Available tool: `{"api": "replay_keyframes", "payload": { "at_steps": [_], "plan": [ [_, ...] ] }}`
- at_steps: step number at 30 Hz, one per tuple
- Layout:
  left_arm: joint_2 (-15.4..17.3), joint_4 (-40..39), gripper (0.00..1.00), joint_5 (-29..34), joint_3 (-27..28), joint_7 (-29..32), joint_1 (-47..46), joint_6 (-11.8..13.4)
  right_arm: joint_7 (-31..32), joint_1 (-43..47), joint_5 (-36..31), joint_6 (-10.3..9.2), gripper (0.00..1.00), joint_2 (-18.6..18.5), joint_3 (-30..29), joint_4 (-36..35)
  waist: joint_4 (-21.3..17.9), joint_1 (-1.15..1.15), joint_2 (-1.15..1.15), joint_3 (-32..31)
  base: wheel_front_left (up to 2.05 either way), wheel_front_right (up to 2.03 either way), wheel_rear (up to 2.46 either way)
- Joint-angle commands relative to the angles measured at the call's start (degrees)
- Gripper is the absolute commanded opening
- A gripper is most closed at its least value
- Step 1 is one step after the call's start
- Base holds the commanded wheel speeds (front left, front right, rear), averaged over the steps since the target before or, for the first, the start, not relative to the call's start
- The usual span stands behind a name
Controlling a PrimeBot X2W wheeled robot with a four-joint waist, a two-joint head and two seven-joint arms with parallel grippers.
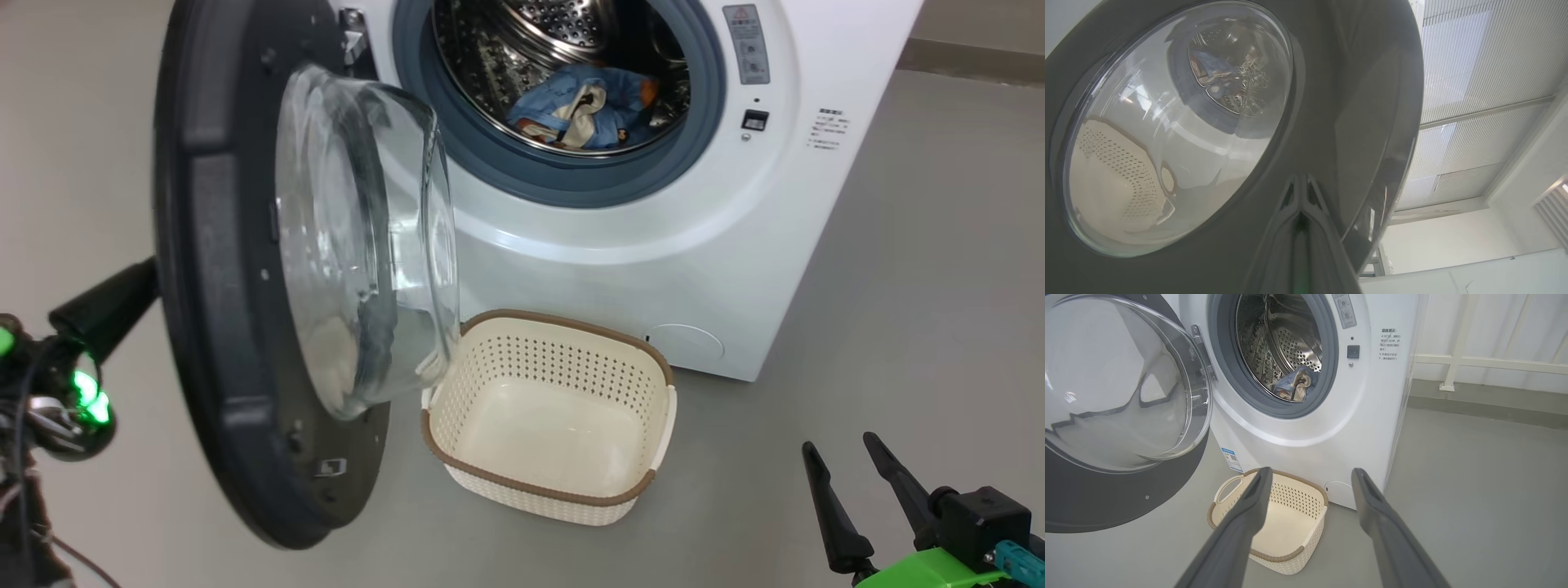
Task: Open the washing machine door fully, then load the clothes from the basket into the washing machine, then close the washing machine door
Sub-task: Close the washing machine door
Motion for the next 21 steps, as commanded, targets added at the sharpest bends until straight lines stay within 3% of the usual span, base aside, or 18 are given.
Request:
{"api": "replay_keyframes", "payload": {
  "at_steps": [1,10,21],
  "plan": [
    [1.15,-2.4,0.0,-0.92,0.16,1.05,0.04,0.22,0.09,-2.56,-0.23,0.41,1.0,-1.1,1.27,-1.75,-0.61,0.0,0.0,0.29,0.0,0.0,0.0],
    [-3.67,-8.49,0.0,-3.44,-0.38,1.06,1.99,1.75,-0.29,-3.57,-0.25,0.41,1.0,-0.8,1.24,-1.71,-4.61,0.0,0.0,1.63,0.0,0.0,0.0],
    [-5.43,-9.51,0.0,-5.6,-1.66,-0.33,1.24,1.69,-1.08,-5.25,-0.25,0.41,1.0,-0.38,1.17,-1.24,-11.28,0.0,0.0,3.87,0.0,0.0,0.0]
  ]
}}
